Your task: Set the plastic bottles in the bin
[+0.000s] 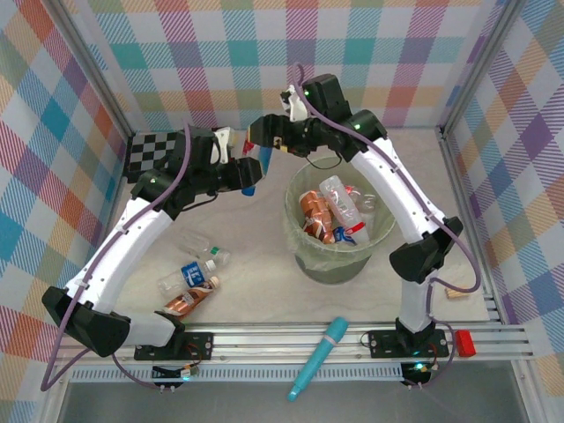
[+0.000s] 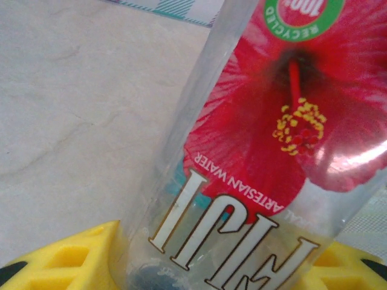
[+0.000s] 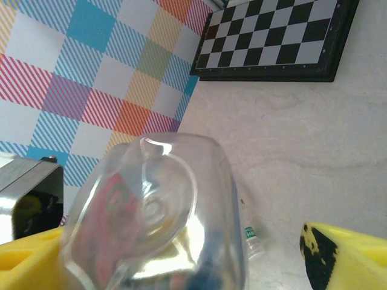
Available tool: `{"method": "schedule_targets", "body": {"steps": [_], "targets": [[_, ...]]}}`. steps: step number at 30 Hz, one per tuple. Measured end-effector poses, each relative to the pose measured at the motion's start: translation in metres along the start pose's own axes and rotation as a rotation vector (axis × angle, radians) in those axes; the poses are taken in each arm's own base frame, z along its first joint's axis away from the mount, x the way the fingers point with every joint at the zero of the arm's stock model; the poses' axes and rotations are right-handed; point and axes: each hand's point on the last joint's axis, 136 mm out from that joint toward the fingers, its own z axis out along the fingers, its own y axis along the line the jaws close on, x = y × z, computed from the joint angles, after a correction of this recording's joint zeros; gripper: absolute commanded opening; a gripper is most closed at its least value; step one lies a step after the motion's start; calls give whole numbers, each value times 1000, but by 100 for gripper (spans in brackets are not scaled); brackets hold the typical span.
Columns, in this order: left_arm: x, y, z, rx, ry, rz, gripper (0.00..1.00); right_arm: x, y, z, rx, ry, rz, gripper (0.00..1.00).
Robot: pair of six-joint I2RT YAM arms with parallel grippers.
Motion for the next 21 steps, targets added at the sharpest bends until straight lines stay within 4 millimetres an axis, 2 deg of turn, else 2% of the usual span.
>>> {"method": "schedule_targets", "body": {"steps": [6, 10, 13, 17, 21], "targets": [[0, -2, 2, 15, -3, -9, 34, -3, 5, 3, -22, -11, 0, 63], [-1, -2, 2, 14, -4, -15, 35, -6, 7, 4, -27, -24, -5, 57], [-1, -2, 2, 12, -6, -15, 48, -6, 7, 4, -26, -27, -7, 53], [-1, -4, 2, 22, -6, -8, 74, -7, 7, 4, -25, -30, -17, 49], [2, -7, 2, 49, -4, -9, 86, -10, 11, 0, -25, -39, -43, 49]]}}
